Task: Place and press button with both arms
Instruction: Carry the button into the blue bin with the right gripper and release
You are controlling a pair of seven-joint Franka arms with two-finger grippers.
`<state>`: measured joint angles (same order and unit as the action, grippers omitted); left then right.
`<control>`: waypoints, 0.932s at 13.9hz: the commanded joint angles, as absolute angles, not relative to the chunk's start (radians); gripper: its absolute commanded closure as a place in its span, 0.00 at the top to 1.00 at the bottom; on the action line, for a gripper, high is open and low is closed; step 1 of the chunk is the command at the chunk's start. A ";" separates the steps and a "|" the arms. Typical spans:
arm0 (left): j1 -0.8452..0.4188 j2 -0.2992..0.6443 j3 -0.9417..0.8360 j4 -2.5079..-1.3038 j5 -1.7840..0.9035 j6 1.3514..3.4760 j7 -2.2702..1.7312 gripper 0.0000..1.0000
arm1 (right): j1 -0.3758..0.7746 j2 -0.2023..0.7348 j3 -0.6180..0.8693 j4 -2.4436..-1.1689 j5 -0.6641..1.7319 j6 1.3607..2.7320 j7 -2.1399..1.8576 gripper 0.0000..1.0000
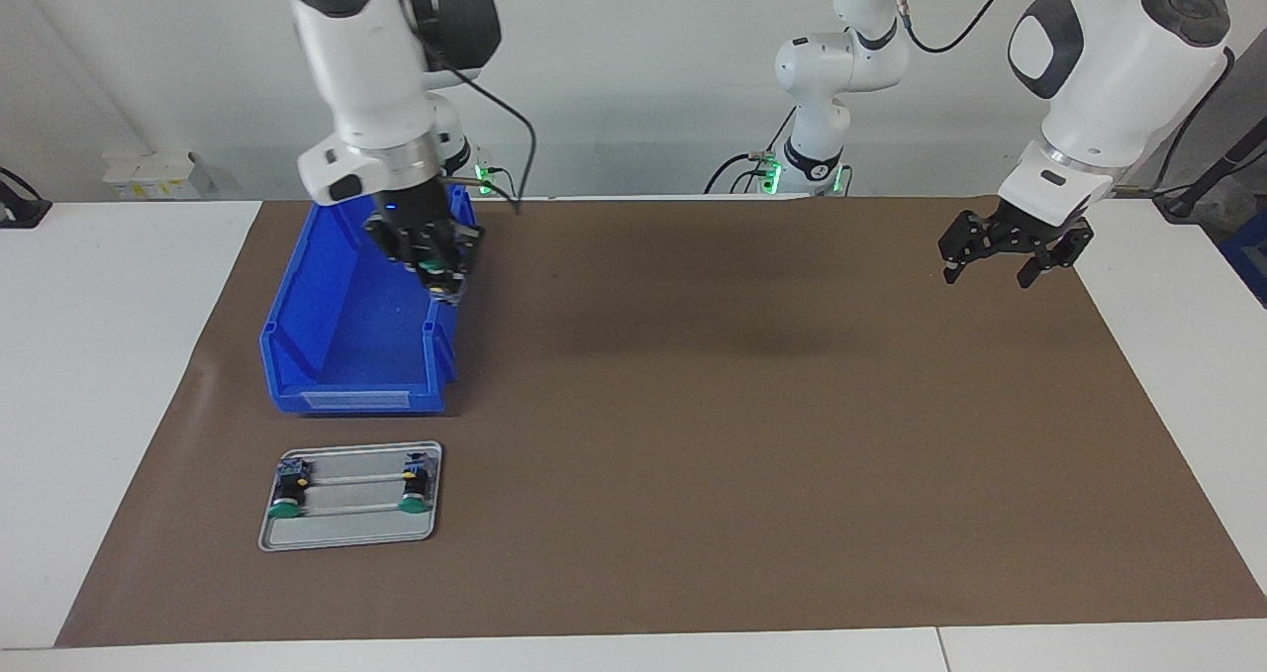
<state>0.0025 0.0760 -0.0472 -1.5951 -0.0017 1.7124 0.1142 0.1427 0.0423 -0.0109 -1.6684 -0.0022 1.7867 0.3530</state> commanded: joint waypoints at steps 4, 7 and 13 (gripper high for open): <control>0.011 0.034 -0.052 -1.658 -0.003 1.736 0.097 1.00 | -0.073 -0.083 0.003 -2.093 0.054 2.086 0.038 0.00; 0.011 0.034 -0.052 -1.658 0.000 1.736 0.094 1.00 | -0.072 -0.037 0.003 -2.233 0.064 2.277 0.034 0.00; 0.002 0.029 -0.052 -1.670 0.032 1.738 0.051 1.00 | -0.074 -0.003 0.003 -2.377 0.066 2.434 0.025 0.00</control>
<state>0.0035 0.0616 -0.0500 -1.6240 0.0147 1.7130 0.0732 -0.0598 0.0050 -0.0085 -2.3370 0.0402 2.3864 0.0548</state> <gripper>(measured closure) 0.000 0.648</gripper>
